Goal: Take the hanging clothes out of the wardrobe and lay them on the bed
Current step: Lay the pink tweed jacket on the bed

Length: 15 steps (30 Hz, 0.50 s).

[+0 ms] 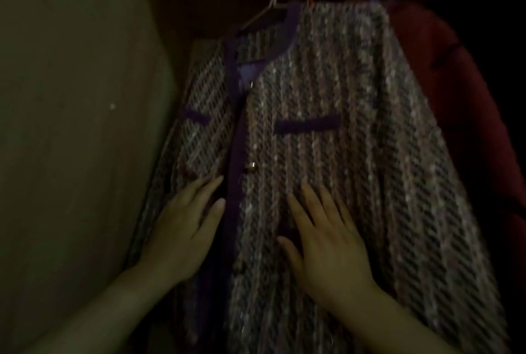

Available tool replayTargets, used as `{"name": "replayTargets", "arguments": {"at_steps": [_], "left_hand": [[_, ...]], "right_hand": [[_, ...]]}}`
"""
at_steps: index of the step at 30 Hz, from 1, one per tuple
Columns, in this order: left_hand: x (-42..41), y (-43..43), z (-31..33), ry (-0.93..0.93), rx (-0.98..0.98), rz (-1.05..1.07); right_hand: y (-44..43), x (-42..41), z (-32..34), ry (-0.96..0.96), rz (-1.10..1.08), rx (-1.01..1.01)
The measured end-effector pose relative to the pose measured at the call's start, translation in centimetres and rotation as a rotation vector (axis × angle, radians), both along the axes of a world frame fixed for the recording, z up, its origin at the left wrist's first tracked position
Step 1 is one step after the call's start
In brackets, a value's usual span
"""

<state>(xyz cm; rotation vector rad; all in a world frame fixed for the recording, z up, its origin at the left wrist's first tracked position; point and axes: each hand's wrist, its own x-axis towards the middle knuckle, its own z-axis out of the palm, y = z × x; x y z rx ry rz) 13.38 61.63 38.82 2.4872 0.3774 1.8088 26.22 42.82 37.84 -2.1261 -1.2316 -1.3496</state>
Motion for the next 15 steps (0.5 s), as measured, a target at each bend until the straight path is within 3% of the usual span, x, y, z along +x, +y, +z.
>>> {"name": "replayTargets", "arguments": {"at_steps": [5,9,15], "left_hand": [[-2.7,-6.4,-8.3,0.156,-0.03,0.003],[-3.9,-9.5,-15.3,0.321,-0.074,0.03],[-8.0,-14.7,-26.3,0.403,-0.279,-0.121]], "right_hand": [[-1.8,-0.7,-8.4,-0.087,0.111,0.039],[-4.1,-2.3,-13.8,0.005,0.198,-0.002],[-10.6,-8.3,-24.5,0.376,0.258,-0.034]]}}
